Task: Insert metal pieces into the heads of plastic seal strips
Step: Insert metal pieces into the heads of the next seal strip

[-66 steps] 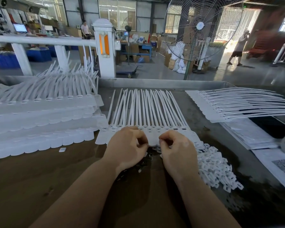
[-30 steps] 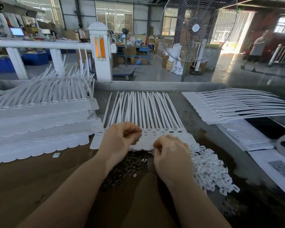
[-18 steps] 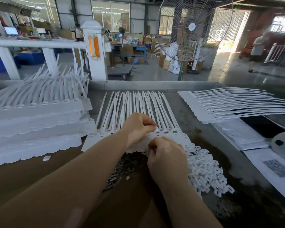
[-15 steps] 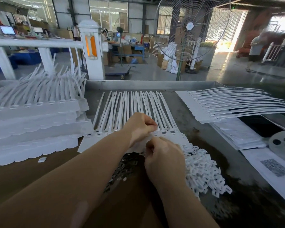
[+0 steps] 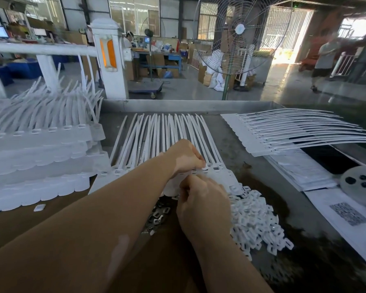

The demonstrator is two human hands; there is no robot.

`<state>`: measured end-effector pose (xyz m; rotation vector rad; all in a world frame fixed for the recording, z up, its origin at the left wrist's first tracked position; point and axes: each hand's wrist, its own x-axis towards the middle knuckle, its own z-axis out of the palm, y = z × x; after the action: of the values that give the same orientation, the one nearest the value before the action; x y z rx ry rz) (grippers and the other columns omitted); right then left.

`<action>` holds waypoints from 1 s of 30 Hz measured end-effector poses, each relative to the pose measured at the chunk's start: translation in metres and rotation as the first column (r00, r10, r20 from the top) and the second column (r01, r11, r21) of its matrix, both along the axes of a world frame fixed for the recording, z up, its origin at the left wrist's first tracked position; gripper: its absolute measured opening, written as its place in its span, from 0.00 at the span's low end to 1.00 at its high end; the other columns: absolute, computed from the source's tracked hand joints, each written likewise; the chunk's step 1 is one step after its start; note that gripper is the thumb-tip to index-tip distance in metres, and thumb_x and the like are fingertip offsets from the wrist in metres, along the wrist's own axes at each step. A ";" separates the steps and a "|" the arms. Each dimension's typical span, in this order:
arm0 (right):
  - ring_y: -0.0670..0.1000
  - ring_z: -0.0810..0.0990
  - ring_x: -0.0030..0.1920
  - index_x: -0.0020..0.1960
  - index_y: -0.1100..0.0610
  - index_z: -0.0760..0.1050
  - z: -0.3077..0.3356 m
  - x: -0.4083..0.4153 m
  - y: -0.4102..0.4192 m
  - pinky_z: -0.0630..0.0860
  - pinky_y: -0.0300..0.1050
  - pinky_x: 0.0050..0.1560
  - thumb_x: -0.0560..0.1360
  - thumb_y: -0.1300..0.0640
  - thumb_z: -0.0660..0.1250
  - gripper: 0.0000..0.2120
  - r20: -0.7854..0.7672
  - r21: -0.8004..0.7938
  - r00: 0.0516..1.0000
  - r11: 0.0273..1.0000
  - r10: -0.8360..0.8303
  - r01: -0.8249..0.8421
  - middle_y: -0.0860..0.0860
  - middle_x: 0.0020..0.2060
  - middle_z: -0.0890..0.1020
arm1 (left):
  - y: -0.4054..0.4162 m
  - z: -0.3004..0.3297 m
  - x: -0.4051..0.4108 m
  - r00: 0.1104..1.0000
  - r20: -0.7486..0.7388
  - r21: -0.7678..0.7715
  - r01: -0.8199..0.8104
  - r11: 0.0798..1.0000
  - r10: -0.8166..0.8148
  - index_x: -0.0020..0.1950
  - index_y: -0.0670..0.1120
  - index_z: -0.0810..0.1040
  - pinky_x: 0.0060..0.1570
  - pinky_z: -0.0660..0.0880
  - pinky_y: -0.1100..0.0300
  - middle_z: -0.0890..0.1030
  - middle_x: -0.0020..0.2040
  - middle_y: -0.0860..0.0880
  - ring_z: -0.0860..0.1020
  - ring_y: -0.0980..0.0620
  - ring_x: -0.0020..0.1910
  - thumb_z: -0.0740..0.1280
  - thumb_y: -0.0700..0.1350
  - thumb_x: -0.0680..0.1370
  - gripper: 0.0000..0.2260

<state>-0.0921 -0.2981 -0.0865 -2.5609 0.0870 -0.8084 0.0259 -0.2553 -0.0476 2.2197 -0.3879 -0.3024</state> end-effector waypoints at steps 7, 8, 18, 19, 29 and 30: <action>0.51 0.74 0.31 0.33 0.57 0.75 0.001 -0.001 0.001 0.69 0.44 0.37 0.67 0.65 0.67 0.06 0.030 0.024 0.999 1.000 -0.014 0.013 0.50 0.29 0.77 | -0.004 0.010 0.000 0.998 0.035 0.131 0.052 0.990 -0.057 0.52 0.36 0.81 0.49 0.76 0.55 0.82 0.51 0.42 0.78 0.48 0.47 0.70 0.39 0.73 0.10; 0.51 0.74 0.32 0.34 0.57 0.75 0.001 -0.001 0.001 0.69 0.43 0.37 0.67 0.65 0.67 0.06 0.029 0.024 0.999 1.000 -0.014 0.013 0.49 0.29 0.77 | -0.004 0.010 0.000 0.997 0.033 0.146 0.058 0.988 -0.064 0.52 0.35 0.81 0.49 0.75 0.55 0.81 0.51 0.41 0.77 0.49 0.46 0.70 0.39 0.73 0.10; 0.52 0.75 0.31 0.33 0.57 0.76 0.000 -0.001 0.002 0.71 0.44 0.34 0.65 0.65 0.67 0.05 0.089 0.045 0.996 0.999 -0.010 0.006 0.50 0.29 0.78 | -0.009 0.014 0.001 0.997 -0.059 0.180 0.060 0.982 -0.050 0.55 0.36 0.79 0.40 0.73 0.62 0.79 0.47 0.43 0.76 0.49 0.43 0.71 0.37 0.72 0.12; 0.52 0.75 0.32 0.33 0.57 0.76 0.000 -0.001 0.002 0.71 0.44 0.34 0.66 0.65 0.66 0.05 0.088 0.043 0.996 0.999 -0.006 0.002 0.50 0.29 0.78 | -0.009 0.014 0.001 0.997 -0.062 0.175 0.054 0.983 -0.043 0.55 0.36 0.79 0.40 0.72 0.62 0.80 0.49 0.43 0.76 0.49 0.44 0.71 0.38 0.72 0.12; 0.52 0.77 0.36 0.38 0.57 0.77 0.000 0.001 -0.001 0.72 0.44 0.40 0.70 0.63 0.67 0.03 0.049 0.067 0.999 0.998 -0.001 -0.002 0.50 0.33 0.80 | 0.009 0.006 -0.005 0.998 -0.058 -0.001 0.040 0.999 -0.040 0.43 0.47 0.80 0.41 0.71 0.64 0.79 0.46 0.49 0.77 0.53 0.47 0.70 0.38 0.73 0.05; 0.52 0.77 0.37 0.40 0.57 0.77 0.000 0.001 -0.002 0.71 0.44 0.41 0.71 0.63 0.66 0.03 0.040 0.073 0.999 0.997 0.001 -0.004 0.50 0.34 0.80 | 0.013 0.008 -0.007 0.998 -0.050 -0.027 0.045 0.999 -0.047 0.43 0.49 0.80 0.39 0.70 0.66 0.79 0.47 0.50 0.76 0.55 0.46 0.69 0.38 0.74 0.06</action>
<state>-0.0911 -0.3005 -0.0869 -2.4746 0.0996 -0.8390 0.0185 -0.2420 -0.0401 2.1755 -0.4137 -0.3758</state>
